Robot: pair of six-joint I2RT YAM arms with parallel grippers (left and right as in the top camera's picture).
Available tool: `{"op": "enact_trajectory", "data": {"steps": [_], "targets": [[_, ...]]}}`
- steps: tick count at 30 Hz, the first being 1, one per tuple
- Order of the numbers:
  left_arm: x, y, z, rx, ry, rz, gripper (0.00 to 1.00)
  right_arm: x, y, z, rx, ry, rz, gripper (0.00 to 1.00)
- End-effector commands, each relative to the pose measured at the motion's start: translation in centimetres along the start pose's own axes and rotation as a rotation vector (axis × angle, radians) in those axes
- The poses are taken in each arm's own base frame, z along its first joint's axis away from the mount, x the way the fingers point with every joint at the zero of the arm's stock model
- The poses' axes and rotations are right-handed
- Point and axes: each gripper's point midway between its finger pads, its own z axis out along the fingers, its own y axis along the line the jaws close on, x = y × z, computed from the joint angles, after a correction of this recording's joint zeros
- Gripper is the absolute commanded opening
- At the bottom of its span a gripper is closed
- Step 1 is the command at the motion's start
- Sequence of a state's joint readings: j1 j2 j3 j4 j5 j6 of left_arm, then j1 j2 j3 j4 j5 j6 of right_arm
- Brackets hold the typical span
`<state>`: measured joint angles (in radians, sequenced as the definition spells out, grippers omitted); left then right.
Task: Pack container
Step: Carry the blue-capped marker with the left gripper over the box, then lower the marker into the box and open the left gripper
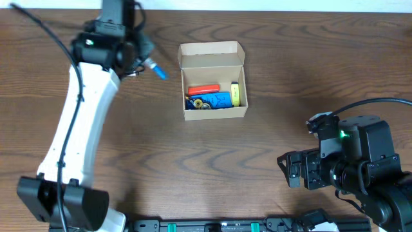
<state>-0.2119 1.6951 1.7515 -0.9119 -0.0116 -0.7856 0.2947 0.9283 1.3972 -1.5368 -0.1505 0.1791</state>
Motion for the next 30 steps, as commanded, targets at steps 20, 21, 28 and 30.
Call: {"op": "enact_trajectory", "data": {"steps": [20,21,28,30], "targets": [[13.7,-12.5,-0.7,0.446,-0.116,1.977,0.06,0.0,0.0,0.0,-0.003,0.002,0.018,0.99],[14.2,-12.2,-0.3,0.458,-0.100,2.032,0.06,0.0,0.0,0.0,-0.003,0.002,0.018,0.99],[16.9,-10.2,4.1,0.476,0.066,2.141,0.06,0.0,0.0,0.0,-0.003,0.002,0.018,0.99],[17.5,-9.7,5.4,0.476,0.107,2.143,0.06,0.0,0.0,0.0,-0.003,0.002,0.018,0.99]]}}
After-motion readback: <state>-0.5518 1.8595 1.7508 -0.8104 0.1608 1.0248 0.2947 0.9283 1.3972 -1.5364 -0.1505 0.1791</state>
